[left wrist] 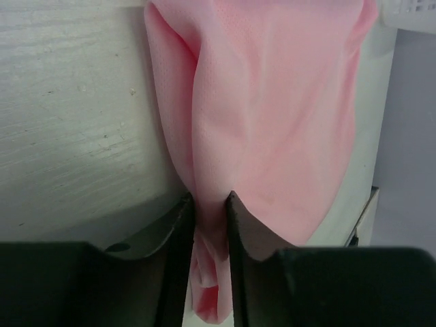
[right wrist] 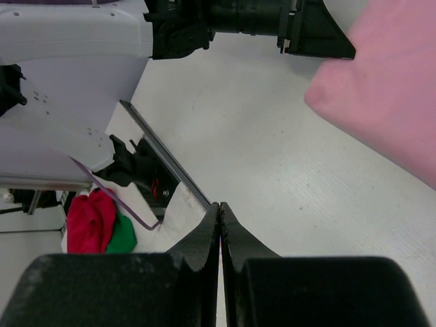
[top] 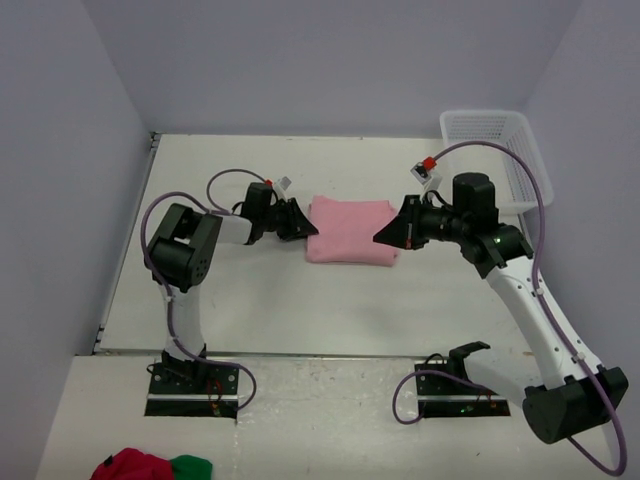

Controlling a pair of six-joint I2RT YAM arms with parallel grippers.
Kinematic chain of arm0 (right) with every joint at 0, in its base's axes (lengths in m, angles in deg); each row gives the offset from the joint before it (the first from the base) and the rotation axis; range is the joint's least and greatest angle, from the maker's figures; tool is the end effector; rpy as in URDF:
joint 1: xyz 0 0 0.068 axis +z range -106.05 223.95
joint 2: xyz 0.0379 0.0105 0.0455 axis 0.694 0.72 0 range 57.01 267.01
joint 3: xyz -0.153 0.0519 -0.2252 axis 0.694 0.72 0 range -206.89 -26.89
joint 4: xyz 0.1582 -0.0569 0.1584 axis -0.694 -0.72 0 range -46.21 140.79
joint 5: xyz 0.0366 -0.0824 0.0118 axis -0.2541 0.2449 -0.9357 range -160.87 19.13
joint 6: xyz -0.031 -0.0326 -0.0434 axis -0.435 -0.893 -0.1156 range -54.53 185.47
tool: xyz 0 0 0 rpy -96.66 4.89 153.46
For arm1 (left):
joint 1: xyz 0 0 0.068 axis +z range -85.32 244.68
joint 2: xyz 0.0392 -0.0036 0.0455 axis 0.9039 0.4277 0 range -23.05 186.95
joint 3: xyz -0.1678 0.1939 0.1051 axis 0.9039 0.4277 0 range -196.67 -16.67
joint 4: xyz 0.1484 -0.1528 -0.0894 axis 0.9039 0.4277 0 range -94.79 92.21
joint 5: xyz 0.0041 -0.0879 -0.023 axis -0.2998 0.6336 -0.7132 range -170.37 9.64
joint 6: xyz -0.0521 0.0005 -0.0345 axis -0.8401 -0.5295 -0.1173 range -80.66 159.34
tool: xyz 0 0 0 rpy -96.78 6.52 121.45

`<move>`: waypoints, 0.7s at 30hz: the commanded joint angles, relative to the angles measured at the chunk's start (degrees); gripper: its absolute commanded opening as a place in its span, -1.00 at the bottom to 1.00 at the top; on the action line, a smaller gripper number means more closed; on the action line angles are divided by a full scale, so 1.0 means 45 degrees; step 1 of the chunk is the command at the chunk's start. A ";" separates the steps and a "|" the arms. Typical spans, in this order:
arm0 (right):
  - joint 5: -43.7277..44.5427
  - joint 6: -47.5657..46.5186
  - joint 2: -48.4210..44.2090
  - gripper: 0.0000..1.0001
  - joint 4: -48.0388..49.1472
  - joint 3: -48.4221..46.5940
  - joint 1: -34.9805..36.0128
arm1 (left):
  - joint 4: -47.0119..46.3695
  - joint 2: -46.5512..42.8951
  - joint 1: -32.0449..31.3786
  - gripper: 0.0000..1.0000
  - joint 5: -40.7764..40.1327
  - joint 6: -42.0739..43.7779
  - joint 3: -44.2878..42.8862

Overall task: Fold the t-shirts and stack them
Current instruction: Smooth out wrinkles on the folded tshirt

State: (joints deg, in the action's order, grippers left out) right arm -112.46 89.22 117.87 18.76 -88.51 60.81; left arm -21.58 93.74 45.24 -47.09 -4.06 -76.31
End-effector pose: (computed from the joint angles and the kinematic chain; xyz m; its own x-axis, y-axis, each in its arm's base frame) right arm 0.1768 0.0866 0.3540 -0.7607 0.0843 -0.6436 -0.4954 0.5652 0.6596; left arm 0.3622 -0.1554 0.1338 -0.9057 -0.2895 -0.3096 0.0691 0.6198 -0.7817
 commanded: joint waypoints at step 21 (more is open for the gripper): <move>0.0432 0.0113 0.0460 -1.00 0.0282 0.0257 0.0042 | 0.2247 0.0747 -0.0094 0.33 -0.1710 0.0717 -0.0088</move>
State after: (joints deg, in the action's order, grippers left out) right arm -111.32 90.09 120.91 19.13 -86.61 60.83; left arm -22.48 95.08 43.95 -46.78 -5.30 -79.80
